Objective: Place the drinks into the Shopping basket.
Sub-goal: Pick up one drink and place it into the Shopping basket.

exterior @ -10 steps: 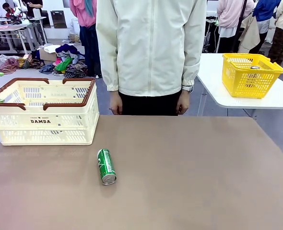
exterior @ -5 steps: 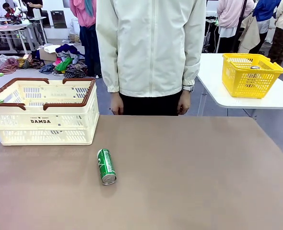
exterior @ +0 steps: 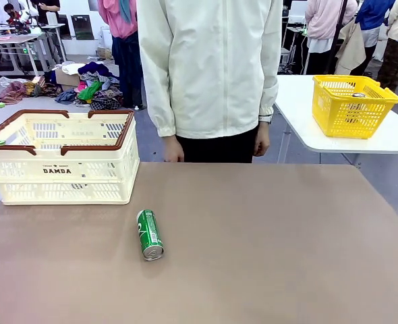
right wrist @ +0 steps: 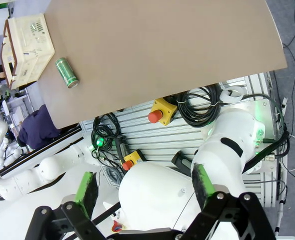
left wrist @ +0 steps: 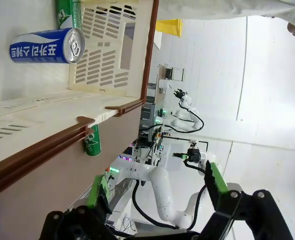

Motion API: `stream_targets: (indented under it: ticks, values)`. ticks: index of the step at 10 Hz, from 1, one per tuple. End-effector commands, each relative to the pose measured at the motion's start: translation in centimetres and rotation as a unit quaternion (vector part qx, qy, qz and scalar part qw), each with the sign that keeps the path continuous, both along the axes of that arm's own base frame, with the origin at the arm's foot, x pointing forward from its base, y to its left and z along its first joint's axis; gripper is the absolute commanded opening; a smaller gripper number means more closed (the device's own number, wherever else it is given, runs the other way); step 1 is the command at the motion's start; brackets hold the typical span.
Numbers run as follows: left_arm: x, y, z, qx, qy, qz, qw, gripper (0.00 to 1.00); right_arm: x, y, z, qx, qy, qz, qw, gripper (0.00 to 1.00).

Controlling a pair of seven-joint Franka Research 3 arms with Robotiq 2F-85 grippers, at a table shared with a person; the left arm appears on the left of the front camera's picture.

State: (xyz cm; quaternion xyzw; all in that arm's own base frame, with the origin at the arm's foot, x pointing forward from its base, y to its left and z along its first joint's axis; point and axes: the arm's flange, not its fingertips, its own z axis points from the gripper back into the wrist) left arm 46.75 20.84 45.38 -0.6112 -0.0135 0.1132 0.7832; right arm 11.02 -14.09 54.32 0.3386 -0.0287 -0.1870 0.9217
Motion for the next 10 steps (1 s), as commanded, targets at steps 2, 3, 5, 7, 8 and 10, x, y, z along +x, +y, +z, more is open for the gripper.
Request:
stream_targets:
  ticks: [2,3,5,7,8,10]
  values:
    - [-0.4,-0.2,0.0,0.007,0.006,0.001,1.000,1.00,-1.0,-0.1,0.0,0.004,-0.009,0.008,1.000,1.00]
    - [-0.4,-0.2,0.0,0.007,0.006,0.001,1.000,1.00,-1.0,-0.1,0.0,0.004,-0.009,0.008,1.000,1.00]
    - [0.0,0.0,0.0,0.000,0.000,0.000,1.000,1.00,-1.0,-0.1,0.0,0.004,-0.009,0.008,1.000,1.00]
    - [0.1,-9.3,6.3,0.159,0.077,0.025,0.984,1.00,-1.0,-0.1,0.0,0.004,-0.009,0.008,1.000,1.00]
    - [-0.1,-15.4,8.5,0.261,0.112,0.025,0.958,1.00,-1.0,-0.1,0.0,0.004,-0.009,0.008,1.000,1.00]
    - [-1.0,-24.4,9.5,0.384,0.136,0.009,0.913,1.00,-1.0,-0.1,0.0,0.004,-0.009,0.008,1.000,1.00]
